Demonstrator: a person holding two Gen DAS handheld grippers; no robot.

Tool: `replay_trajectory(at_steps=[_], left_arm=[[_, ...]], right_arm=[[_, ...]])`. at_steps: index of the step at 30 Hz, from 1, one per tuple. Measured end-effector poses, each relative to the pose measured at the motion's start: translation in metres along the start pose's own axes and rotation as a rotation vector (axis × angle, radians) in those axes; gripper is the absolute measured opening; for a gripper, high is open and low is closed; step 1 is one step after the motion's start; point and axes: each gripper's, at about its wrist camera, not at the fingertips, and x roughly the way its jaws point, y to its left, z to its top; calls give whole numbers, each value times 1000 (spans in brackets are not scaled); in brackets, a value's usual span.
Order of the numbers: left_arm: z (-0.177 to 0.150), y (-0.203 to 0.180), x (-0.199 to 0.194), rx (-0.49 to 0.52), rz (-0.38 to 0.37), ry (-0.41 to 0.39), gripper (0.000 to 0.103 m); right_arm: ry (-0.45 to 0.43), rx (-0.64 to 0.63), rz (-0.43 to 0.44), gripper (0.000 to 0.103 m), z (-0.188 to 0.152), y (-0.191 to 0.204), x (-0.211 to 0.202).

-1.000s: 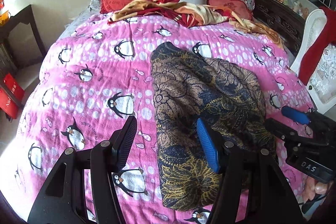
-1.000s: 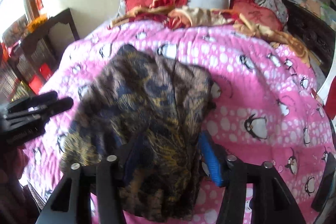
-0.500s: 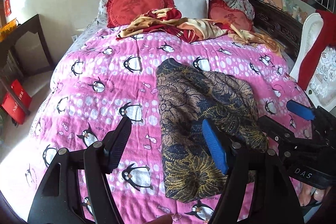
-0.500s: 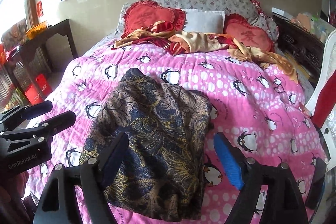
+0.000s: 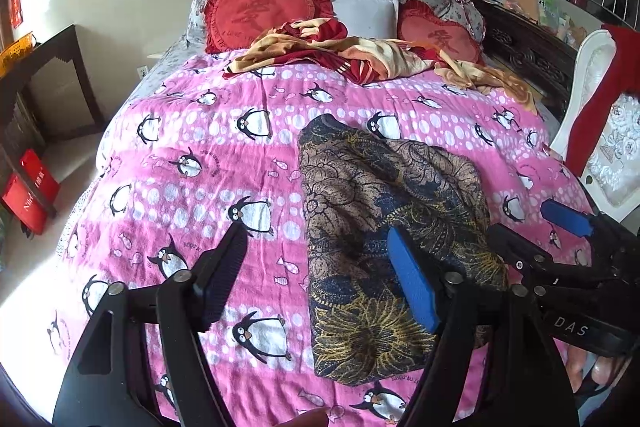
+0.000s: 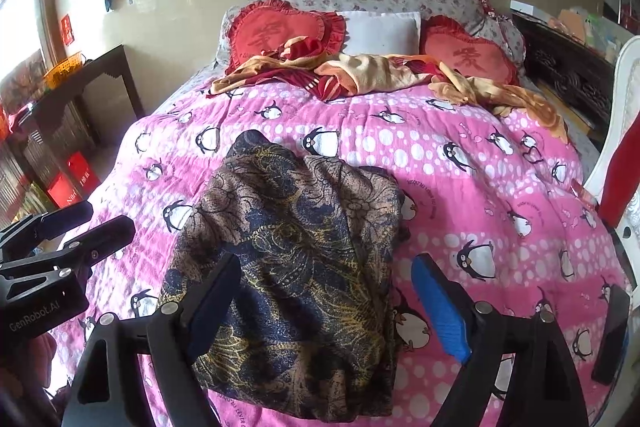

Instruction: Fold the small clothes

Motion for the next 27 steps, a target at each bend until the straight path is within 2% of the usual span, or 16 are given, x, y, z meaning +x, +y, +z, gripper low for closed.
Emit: replay_trajectory(at_steps=[27], left_arm=[[-2, 1, 13, -1, 24, 34, 79]], right_arm=[[37, 16, 7, 86, -5, -3, 12]])
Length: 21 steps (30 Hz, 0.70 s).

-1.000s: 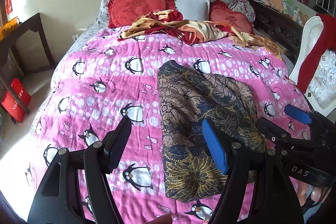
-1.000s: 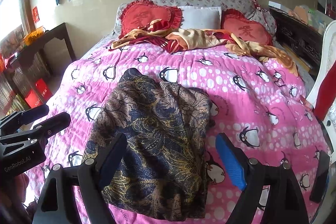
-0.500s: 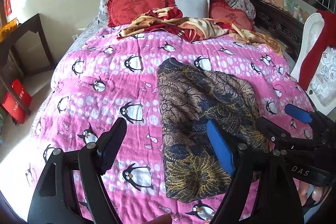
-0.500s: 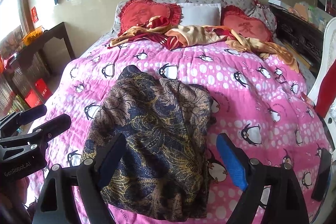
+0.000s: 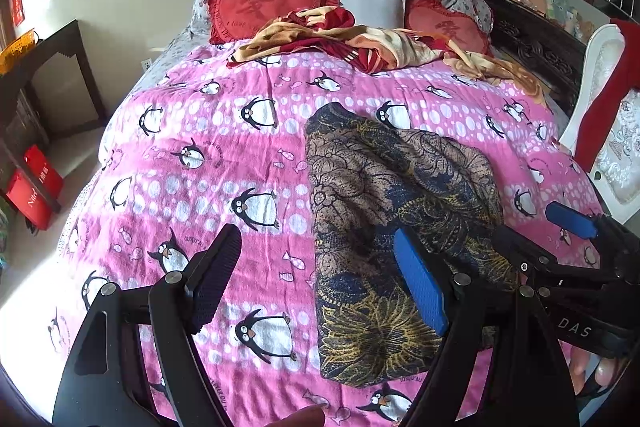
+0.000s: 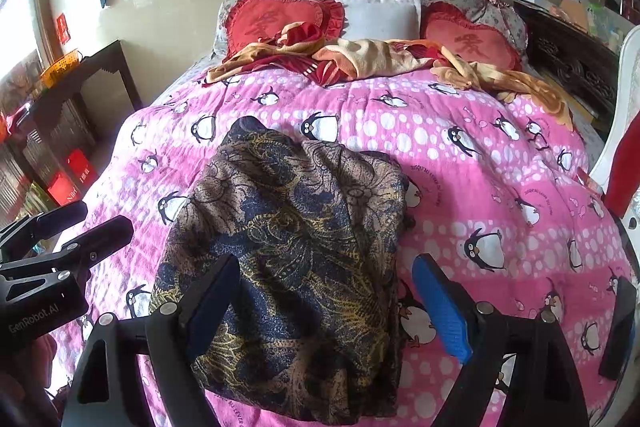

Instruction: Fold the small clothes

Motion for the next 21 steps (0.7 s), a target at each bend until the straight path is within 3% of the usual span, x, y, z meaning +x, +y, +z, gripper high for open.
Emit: replay_trajectory(at_steps=[21], left_arm=[[-1, -1, 9, -3, 7, 22, 79]], right_arm=[[37, 7, -6, 86, -1, -1, 12]])
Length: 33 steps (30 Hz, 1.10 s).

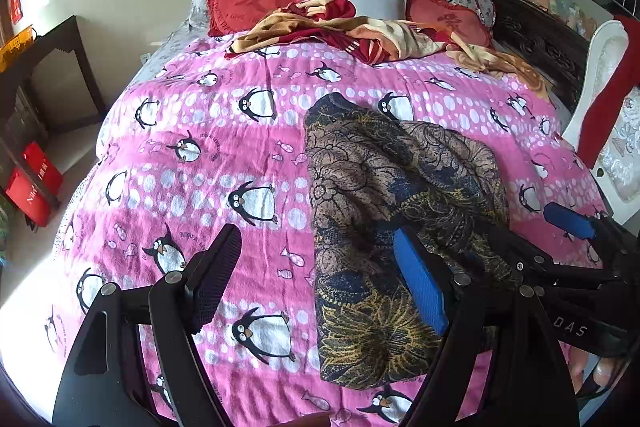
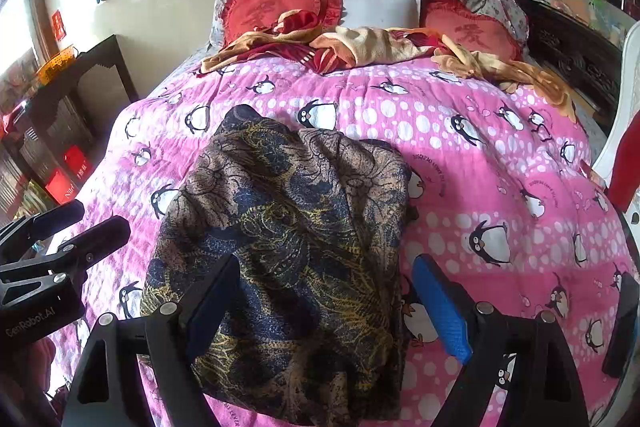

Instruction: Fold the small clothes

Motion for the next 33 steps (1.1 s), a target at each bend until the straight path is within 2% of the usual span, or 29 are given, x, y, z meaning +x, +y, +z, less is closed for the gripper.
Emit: replay_trajectory(at_steps=[33], left_arm=[[0, 3, 20, -10, 12, 22, 79]], right_arm=[[54, -14, 11, 86, 2, 9, 22]])
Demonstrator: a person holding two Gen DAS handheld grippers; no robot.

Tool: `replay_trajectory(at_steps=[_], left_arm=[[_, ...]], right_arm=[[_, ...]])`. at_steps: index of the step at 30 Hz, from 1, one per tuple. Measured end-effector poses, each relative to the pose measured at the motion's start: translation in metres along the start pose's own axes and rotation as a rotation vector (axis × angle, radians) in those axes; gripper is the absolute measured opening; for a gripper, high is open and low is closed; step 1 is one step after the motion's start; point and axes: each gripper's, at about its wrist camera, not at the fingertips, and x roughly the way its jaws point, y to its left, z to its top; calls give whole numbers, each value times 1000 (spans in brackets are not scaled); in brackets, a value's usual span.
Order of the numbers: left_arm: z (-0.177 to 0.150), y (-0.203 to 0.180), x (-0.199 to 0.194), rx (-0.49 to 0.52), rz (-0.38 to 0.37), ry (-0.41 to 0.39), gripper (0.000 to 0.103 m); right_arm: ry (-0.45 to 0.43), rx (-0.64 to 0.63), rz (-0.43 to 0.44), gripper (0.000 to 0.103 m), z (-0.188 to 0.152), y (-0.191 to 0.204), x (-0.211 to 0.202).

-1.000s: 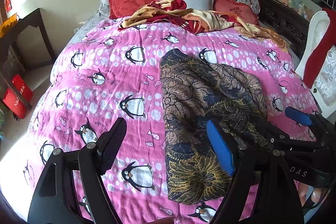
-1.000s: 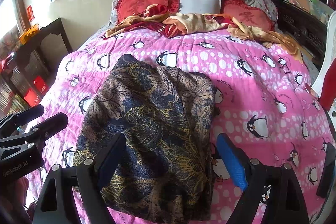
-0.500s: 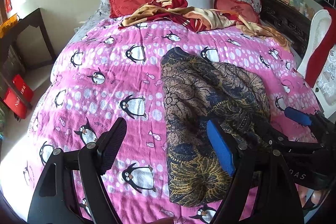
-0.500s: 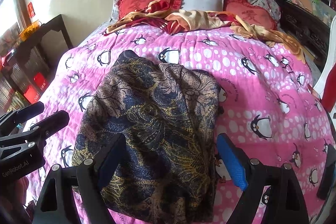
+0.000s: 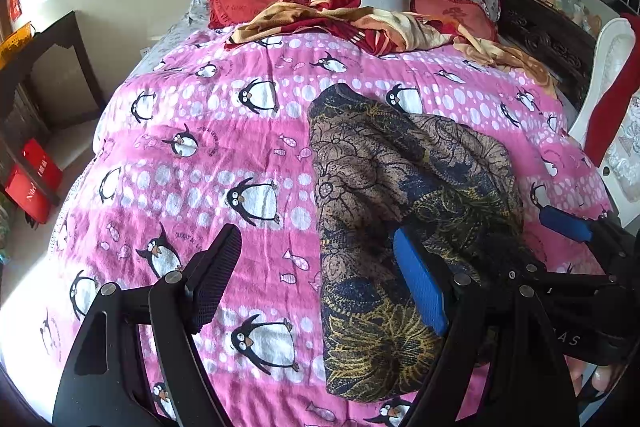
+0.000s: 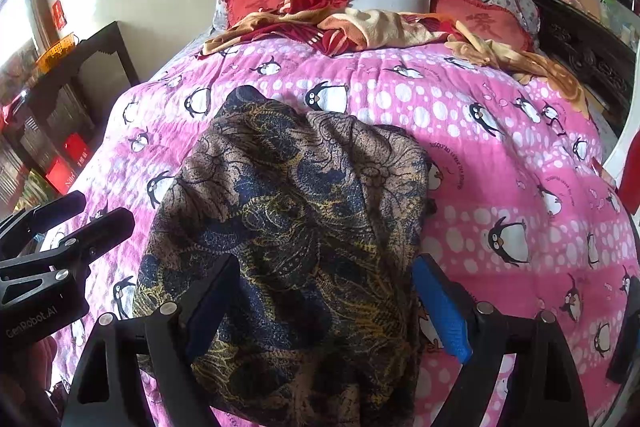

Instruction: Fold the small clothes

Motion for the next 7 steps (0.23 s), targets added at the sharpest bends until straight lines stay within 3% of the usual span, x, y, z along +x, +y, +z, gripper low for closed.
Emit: replay_trajectory(at_steps=[7], left_arm=[[2, 8, 10, -11, 2, 16, 79]], right_arm=[[8, 4, 10, 86, 1, -3, 7]])
